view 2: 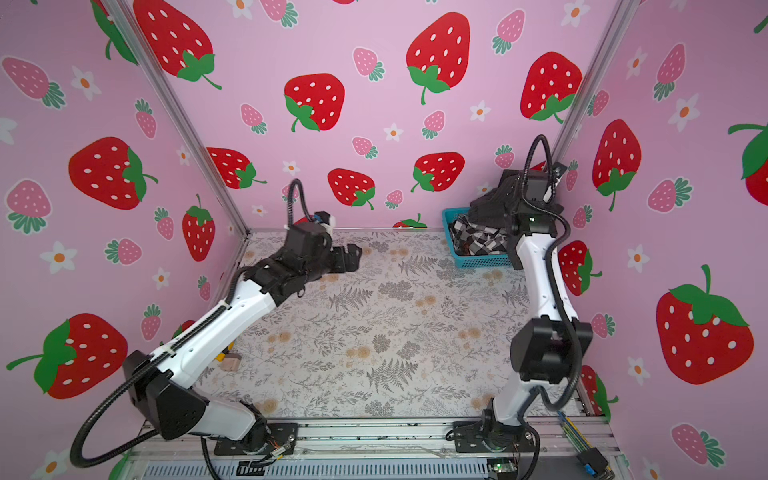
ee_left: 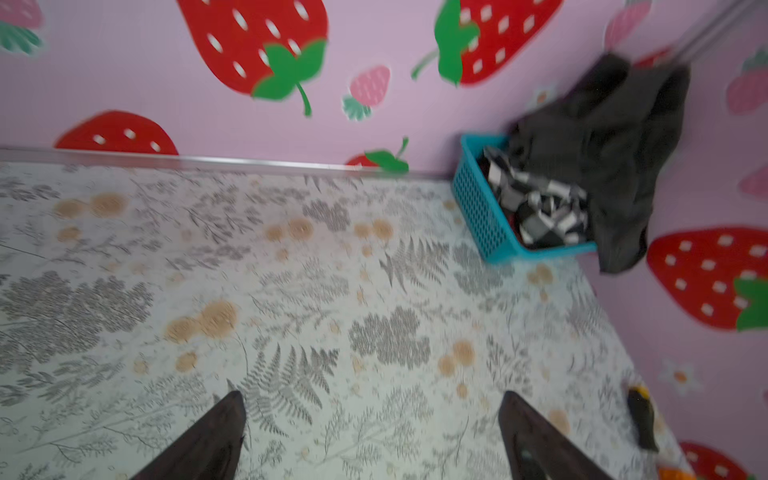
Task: Fold and stack the long sleeve shirts
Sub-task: 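Grasp the grey pinstriped shirt on the basket with the right gripper while left advances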
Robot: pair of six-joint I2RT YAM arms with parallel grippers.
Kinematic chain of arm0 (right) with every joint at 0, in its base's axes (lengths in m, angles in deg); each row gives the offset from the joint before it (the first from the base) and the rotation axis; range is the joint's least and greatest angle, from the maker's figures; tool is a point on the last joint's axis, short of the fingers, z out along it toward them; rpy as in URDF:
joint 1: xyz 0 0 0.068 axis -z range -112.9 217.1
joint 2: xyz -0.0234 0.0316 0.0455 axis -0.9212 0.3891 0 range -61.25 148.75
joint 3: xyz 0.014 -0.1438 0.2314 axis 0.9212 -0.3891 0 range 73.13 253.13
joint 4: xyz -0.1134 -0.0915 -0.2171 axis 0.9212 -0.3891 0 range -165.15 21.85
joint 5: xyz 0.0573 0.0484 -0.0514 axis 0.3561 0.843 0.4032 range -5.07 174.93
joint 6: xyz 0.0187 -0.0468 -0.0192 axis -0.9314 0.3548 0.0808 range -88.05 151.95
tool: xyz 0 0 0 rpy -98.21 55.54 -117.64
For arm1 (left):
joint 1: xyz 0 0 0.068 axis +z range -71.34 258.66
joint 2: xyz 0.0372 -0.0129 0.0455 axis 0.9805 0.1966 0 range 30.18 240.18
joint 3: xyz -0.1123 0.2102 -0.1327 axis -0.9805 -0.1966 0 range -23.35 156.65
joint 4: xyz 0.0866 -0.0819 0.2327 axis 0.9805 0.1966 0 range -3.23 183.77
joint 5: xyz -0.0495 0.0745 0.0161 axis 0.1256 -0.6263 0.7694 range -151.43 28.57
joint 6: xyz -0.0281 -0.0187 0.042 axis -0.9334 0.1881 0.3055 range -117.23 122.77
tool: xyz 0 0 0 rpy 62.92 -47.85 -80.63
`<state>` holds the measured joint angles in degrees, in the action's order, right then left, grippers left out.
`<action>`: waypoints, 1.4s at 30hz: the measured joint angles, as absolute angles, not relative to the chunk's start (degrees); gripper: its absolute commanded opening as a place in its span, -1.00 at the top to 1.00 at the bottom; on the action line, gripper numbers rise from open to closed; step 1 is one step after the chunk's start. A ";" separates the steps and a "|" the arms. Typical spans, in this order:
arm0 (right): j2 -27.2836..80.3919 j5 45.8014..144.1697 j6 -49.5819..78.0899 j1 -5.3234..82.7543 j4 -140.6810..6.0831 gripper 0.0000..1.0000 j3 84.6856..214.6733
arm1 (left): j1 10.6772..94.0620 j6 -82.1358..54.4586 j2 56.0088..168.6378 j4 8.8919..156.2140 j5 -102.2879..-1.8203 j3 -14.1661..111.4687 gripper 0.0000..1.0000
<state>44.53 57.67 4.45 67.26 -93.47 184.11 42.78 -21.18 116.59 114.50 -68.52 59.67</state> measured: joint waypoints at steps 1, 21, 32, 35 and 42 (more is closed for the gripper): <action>48.16 58.30 4.86 68.01 -96.44 -0.76 186.16 | 41.25 -21.09 117.73 115.88 -68.47 59.04 -0.91; 60.97 59.41 5.23 79.20 -95.66 -0.19 176.02 | 41.14 -22.86 122.08 122.39 -66.77 60.59 -0.65; 62.19 63.07 9.47 79.17 -89.47 1.00 175.91 | 40.01 -26.44 126.21 125.86 -66.16 65.75 -0.29; 60.84 64.40 9.52 78.72 -89.65 1.00 175.91 | 39.74 -27.21 125.62 126.08 -67.10 65.73 -0.29; 47.81 69.97 11.03 72.05 -90.34 1.00 175.38 | 40.07 -27.47 120.29 127.35 -72.12 65.71 -0.34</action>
<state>47.81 69.97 11.03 72.05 -90.34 175.38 40.07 -27.47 120.29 127.35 -72.12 65.71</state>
